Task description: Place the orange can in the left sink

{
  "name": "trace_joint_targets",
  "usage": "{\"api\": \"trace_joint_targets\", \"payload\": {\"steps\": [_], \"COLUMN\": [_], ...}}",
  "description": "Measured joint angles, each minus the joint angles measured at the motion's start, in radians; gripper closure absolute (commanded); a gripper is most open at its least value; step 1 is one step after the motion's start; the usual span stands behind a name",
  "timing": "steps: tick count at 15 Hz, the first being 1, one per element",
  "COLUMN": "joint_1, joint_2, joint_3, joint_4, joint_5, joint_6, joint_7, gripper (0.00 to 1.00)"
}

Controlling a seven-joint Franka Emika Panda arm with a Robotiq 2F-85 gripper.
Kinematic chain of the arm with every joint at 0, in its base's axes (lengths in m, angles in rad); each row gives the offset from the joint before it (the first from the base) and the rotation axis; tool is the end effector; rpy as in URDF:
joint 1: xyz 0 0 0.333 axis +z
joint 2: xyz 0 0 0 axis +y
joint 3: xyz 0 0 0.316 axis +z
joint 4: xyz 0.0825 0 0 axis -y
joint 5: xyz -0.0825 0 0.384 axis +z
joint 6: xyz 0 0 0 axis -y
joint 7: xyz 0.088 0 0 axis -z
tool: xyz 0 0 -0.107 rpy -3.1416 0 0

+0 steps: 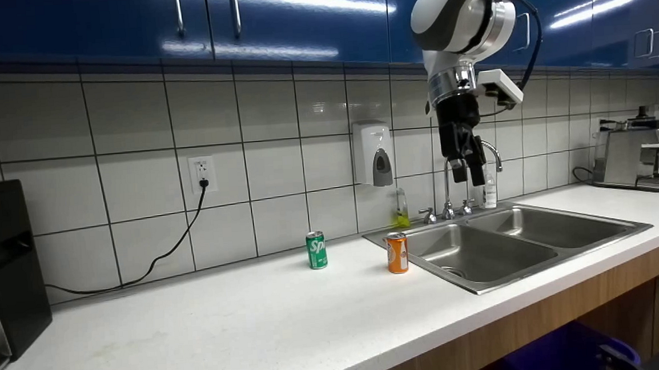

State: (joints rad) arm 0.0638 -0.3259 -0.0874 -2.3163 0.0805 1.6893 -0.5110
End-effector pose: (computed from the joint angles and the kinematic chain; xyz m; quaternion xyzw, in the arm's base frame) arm 0.4139 -0.0034 0.4494 -0.9595 -0.2320 0.1315 0.0902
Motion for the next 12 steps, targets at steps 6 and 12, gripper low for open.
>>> {"api": "trace_joint_targets", "payload": {"steps": [6, 12], "joint_1": [0.0, 0.0], "joint_2": [0.066, 0.169], "joint_3": [-0.002, 0.004], "joint_4": [-0.027, -0.029], "joint_5": [0.051, 0.061], "joint_6": [0.176, 0.359], "joint_7": [0.014, 0.016], "gripper": [0.0, 0.0]}}
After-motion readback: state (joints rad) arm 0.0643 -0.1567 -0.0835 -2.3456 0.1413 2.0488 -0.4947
